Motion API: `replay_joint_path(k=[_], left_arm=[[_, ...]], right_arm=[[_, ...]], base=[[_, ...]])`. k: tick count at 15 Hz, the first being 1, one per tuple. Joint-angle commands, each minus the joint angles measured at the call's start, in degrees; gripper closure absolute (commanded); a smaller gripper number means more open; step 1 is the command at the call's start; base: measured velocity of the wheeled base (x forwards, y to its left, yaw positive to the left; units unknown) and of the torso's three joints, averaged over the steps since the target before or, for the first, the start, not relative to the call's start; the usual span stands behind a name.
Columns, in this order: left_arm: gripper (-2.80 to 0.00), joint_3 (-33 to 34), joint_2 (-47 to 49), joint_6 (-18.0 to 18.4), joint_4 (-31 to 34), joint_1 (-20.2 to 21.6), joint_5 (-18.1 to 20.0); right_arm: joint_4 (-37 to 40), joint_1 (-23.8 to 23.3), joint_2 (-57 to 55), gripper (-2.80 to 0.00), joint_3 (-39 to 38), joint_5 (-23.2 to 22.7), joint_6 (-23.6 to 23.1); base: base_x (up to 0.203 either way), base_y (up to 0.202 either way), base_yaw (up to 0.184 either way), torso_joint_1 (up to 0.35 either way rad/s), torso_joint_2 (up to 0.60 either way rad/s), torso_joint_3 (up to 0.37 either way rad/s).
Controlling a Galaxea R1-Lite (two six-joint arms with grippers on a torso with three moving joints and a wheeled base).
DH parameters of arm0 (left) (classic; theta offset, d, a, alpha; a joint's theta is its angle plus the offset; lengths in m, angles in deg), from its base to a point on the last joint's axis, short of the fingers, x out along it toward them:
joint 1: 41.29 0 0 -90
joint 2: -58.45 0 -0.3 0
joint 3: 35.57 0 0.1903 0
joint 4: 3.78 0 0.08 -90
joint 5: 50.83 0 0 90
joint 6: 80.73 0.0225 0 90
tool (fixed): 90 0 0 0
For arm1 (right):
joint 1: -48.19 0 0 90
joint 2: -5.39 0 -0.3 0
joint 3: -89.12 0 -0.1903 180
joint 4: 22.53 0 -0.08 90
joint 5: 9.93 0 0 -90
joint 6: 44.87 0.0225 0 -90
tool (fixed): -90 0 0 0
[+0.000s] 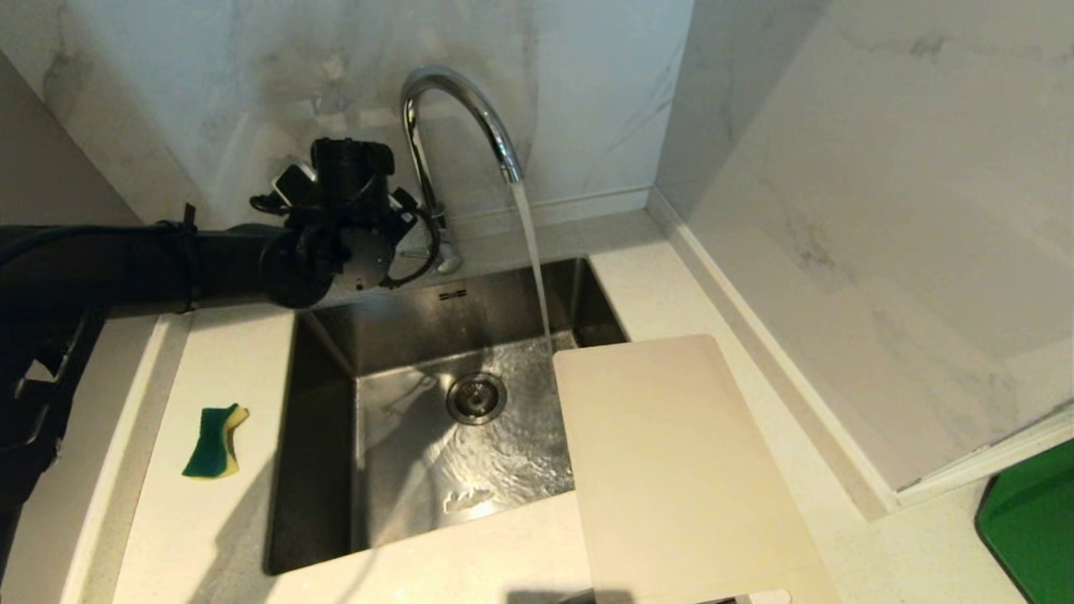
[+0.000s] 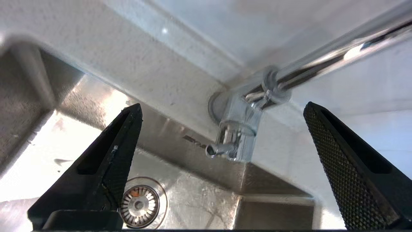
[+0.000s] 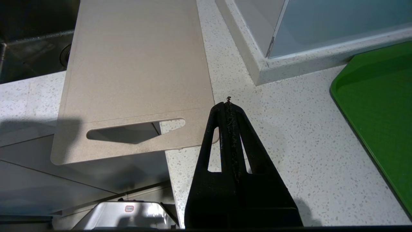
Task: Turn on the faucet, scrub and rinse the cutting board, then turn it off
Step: Turn on the tap, then pick up the cleaning cloth
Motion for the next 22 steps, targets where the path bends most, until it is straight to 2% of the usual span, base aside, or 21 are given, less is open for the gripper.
replay_joint_path(k=[1, 3, 5, 8, 10, 12, 13, 15, 18, 22], left_arm=[[-2.8, 1.5, -3.18, -0.25, 0.76, 0.18, -0.17], [-2.8, 3.73, -6.39, 0.6, 3.78, 0.25, 0.54], [-2.8, 6.13, -11.49, 2.49, 6.09, 0.33, 3.61], [-2.8, 11.76, -21.78, 8.64, 11.77, 0.46, 9.9], [-2.8, 13.81, -28.52, 12.6, 19.19, 0.48, 14.55], [-2.8, 14.35, -32.39, 14.61, 25.84, 0.49, 16.23], [0.0, 14.63, -34.33, 14.79, 29.18, 0.54, 17.29], [0.0, 15.5, -38.09, 14.87, 33.22, 0.94, 20.03], [0.0, 20.93, -45.13, 14.84, 38.87, 2.97, 27.1], [0.0, 33.85, -50.73, 15.55, 39.88, 8.53, 29.32]], right_arm=[[0.0, 0.02, 0.84, 0.0, 0.0, 0.0, 0.01], [0.0, 0.02, 0.84, 0.0, 0.0, 0.0, 0.01], [0.0, 0.02, 0.84, 0.0, 0.0, 0.0, 0.01], [0.0, 0.02, 0.84, 0.0, 0.0, 0.0, 0.09], [0.0, 0.02, 0.84, 0.0, 0.0, 0.0, 0.01], [0.0, 0.02, 0.84, 0.0, 0.0, 0.0, 0.1], [0.0, 0.02, 0.84, 0.0, 0.0, 0.0, 0.02], [0.0, 0.02, 0.87, 0.0, 0.0, 0.0, 0.01], [-0.08, 0.02, 0.93, 0.0, 0.0, 0.0, -0.16], [-0.08, 0.02, 0.93, 0.0, 0.0, 0.0, -0.16]], base=[[0.0, 0.0, 0.0, 0.0, 0.0, 0.0], [0.0, 0.0, 0.0, 0.0, 0.0, 0.0], [0.0, 0.0, 0.0, 0.0, 0.0, 0.0], [0.0, 0.0, 0.0, 0.0, 0.0, 0.0], [0.0, 0.0, 0.0, 0.0, 0.0, 0.0], [0.0, 0.0, 0.0, 0.0, 0.0, 0.0], [0.0, 0.0, 0.0, 0.0, 0.0, 0.0], [0.0, 0.0, 0.0, 0.0, 0.0, 0.0], [0.0, 0.0, 0.0, 0.0, 0.0, 0.0], [0.0, 0.0, 0.0, 0.0, 0.0, 0.0]])
